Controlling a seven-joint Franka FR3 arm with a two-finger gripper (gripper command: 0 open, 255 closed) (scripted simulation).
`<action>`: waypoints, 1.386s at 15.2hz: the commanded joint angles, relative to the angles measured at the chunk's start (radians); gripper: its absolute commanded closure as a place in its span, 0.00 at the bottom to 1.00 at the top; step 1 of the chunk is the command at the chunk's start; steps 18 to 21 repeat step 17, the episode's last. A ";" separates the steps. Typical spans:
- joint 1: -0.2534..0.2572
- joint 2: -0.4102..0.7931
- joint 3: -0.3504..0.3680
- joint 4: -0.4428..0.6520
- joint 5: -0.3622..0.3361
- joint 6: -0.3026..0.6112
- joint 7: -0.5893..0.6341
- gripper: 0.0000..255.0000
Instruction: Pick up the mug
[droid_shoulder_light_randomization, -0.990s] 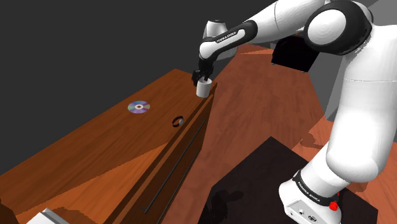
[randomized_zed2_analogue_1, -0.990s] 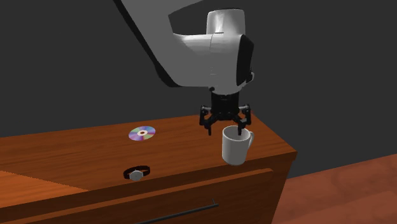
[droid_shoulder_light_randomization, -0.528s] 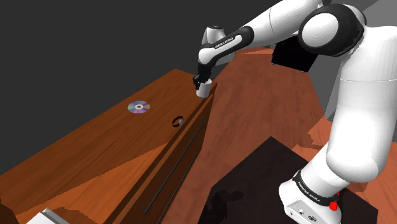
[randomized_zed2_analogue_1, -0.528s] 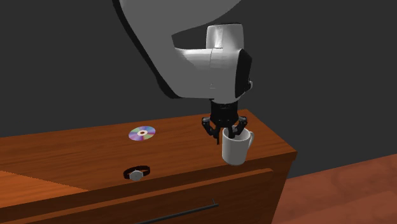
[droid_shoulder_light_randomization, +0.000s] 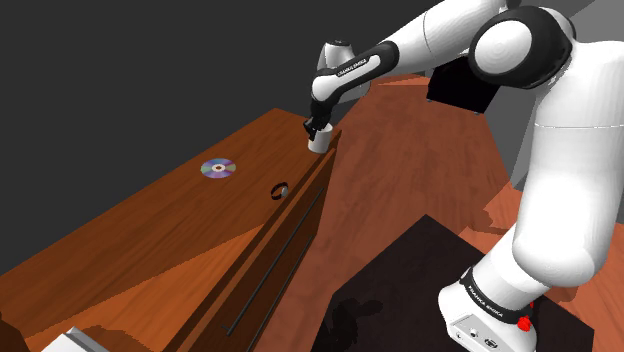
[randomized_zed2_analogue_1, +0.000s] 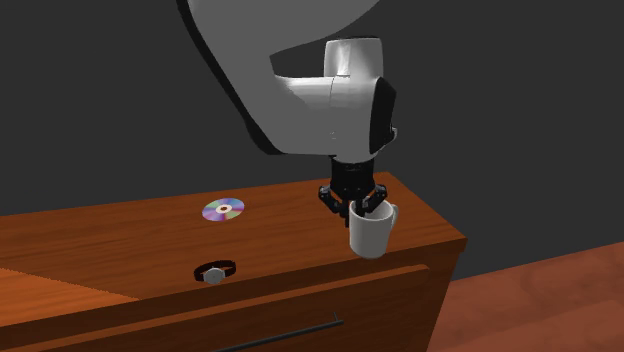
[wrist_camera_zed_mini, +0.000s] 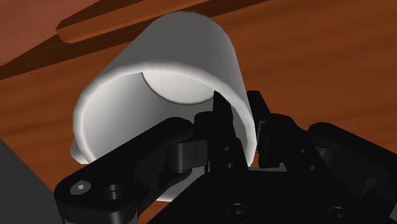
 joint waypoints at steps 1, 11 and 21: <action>0.000 -0.008 0.000 0.001 0.000 -0.009 0.000 1.00; 0.000 -0.073 0.002 0.045 0.004 -0.119 -0.007 1.00; 0.000 -0.095 0.002 0.070 0.005 -0.166 -0.009 1.00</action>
